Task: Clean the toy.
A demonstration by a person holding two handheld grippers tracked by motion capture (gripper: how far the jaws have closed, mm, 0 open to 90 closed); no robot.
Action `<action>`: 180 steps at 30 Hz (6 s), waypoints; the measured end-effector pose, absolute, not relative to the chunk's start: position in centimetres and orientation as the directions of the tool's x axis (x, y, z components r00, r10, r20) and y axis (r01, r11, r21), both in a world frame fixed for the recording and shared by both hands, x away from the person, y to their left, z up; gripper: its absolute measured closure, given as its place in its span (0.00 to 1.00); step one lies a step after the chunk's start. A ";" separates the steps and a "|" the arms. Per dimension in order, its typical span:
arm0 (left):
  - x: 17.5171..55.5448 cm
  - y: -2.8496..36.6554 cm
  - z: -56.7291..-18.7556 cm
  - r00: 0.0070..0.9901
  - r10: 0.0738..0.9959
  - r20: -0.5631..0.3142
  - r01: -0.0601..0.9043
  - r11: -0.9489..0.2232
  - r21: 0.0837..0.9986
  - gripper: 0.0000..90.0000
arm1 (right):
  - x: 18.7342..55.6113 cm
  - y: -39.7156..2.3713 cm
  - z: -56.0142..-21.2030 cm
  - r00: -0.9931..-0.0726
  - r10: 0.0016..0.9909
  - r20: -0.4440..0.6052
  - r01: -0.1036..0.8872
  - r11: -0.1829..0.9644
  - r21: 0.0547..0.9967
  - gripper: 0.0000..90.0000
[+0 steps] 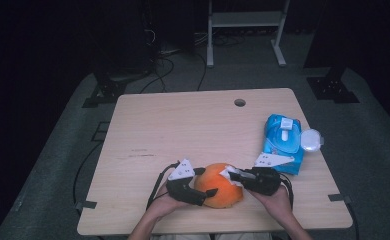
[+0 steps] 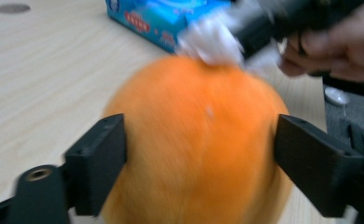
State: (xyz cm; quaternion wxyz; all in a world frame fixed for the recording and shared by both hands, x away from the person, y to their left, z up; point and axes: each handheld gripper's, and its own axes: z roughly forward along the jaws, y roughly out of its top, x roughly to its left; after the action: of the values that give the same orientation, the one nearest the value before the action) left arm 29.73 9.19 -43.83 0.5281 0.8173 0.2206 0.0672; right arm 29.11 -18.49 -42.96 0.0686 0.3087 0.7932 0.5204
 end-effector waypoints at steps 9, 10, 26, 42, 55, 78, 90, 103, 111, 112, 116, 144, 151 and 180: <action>29.1 7.3 -43.9 0.871 0.491 0.006 0.219 -0.400 0.890 0.38 | 28.9 -17.8 -42.8 -0.797 0.575 0.187 0.402 0.274 0.874 0.87; 28.7 7.1 -43.7 0.862 0.502 0.070 0.146 -0.378 0.914 0.40 | 29.0 -18.0 -42.7 -0.788 0.586 0.190 0.404 0.259 0.877 0.87; 29.2 8.0 -44.3 0.848 0.531 0.005 0.224 -0.365 0.903 0.25 | 28.1 -17.0 -43.3 -0.785 0.604 0.137 0.363 0.270 0.892 0.87; 29.5 8.7 -44.4 0.842 0.538 -0.039 0.255 -0.334 0.908 0.29 | 28.7 -18.1 -44.2 -0.760 0.620 0.194 0.400 0.212 0.892 0.87; 29.0 8.5 -44.4 0.862 0.506 -0.011 0.218 -0.352 0.911 0.30 | 29.5 -18.9 -44.2 -0.723 0.642 0.255 0.440 0.142 0.887 0.87; 28.7 7.4 -44.3 0.875 0.482 0.045 0.175 -0.402 0.899 0.29 | 28.6 -17.7 -43.6 -0.729 0.650 0.216 0.423 0.179 0.888 0.87; 29.2 8.8 -43.4 0.847 0.530 -0.029 0.275 -0.392 0.878 0.16 | 29.2 -18.2 -43.8 -0.719 0.666 0.196 0.429 0.204 0.880 0.88; 29.4 8.4 -43.1 0.812 0.582 -0.041 0.306 -0.366 0.879 0.12 | 28.7 -18.0 -43.2 -0.749 0.637 0.182 0.416 0.238 0.878 0.88; 30.0 8.3 -43.9 0.816 0.562 -0.136 0.389 -0.359 0.848 0.27 | 28.5 -17.7 -43.1 -0.774 0.606 0.183 0.395 0.236 0.888 0.87; 29.8 8.2 -43.7 0.819 0.563 -0.107 0.365 -0.368 0.855 0.31 | 28.2 -17.4 -42.9 -0.785 0.597 0.166 0.373 0.241 0.896 0.87; 28.8 7.6 -43.1 0.855 0.518 0.014 0.245 -0.429 0.870 0.37 | 27.5 -17.0 -41.8 -0.815 0.568 0.116 0.298 0.238 0.925 0.87; 28.4 6.6 -43.0 0.822 0.561 0.099 0.205 -0.453 0.868 0.29 | 27.5 -17.3 -42.4 -0.775 0.623 0.106 0.301 0.216 0.929 0.87; 27.9 5.7 -43.4 0.831 0.537 0.147 0.167 -0.492 0.855 0.28 | 26.2 -14.4 -41.7 -0.826 0.563 -0.005 0.203 0.306 0.930 0.87; 28.9 6.3 -43.0 0.832 0.551 -0.066 0.311 -0.363 0.879 0.21 | 27.2 -17.4 -40.7 -0.765 0.643 0.029 0.286 0.299 0.910 0.87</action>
State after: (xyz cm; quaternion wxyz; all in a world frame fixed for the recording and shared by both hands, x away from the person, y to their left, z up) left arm 28.85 6.33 -43.04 0.4990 0.8166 0.2638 0.1206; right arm 27.15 -17.39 -40.66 0.1741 0.2953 0.7869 0.5131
